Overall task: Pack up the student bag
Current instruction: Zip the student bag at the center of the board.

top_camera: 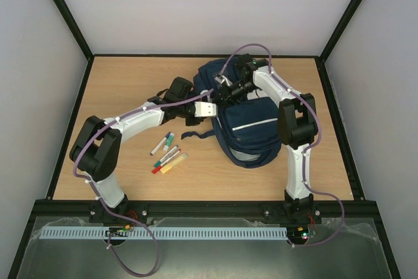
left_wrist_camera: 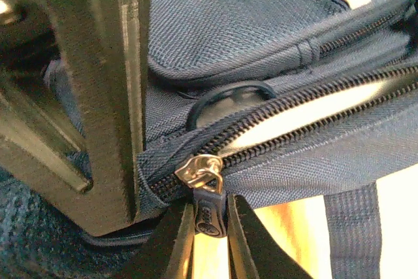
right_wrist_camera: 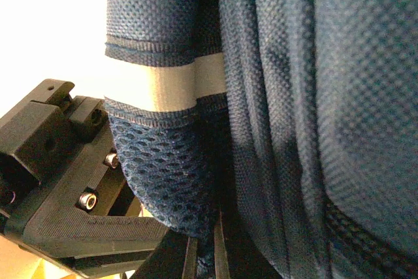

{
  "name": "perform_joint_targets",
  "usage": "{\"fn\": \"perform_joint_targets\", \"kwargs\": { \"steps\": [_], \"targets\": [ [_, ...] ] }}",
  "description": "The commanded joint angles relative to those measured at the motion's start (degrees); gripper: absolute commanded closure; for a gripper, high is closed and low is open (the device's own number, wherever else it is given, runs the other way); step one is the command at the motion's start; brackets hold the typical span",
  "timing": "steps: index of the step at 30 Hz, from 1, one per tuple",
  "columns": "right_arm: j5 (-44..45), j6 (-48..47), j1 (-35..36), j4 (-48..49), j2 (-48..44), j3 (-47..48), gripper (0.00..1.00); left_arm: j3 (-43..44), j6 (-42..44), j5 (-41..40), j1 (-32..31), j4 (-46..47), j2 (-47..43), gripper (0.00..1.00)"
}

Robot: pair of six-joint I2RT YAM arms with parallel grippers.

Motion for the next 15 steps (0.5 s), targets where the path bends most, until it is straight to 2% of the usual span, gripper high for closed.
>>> {"fn": "perform_joint_targets", "kwargs": {
  "steps": [1,3,7,15],
  "targets": [
    [-3.5,1.4,0.8,-2.3,-3.9,-0.4,0.99,3.3,-5.0,0.0,-0.4,3.3,1.1,0.93],
    [-1.9,2.2,0.8,-1.8,-3.7,-0.1,0.99,3.1,-5.5,0.1,-0.4,1.9,0.3,0.97],
    [2.6,4.6,0.9,-0.1,-2.2,2.4,0.99,3.0,-5.2,1.4,-0.4,-6.0,-1.1,0.98],
    [17.8,7.2,3.9,1.3,4.3,16.0,0.99,0.3,-4.4,6.6,-1.7,-21.9,-3.6,0.98]
  ]
}}
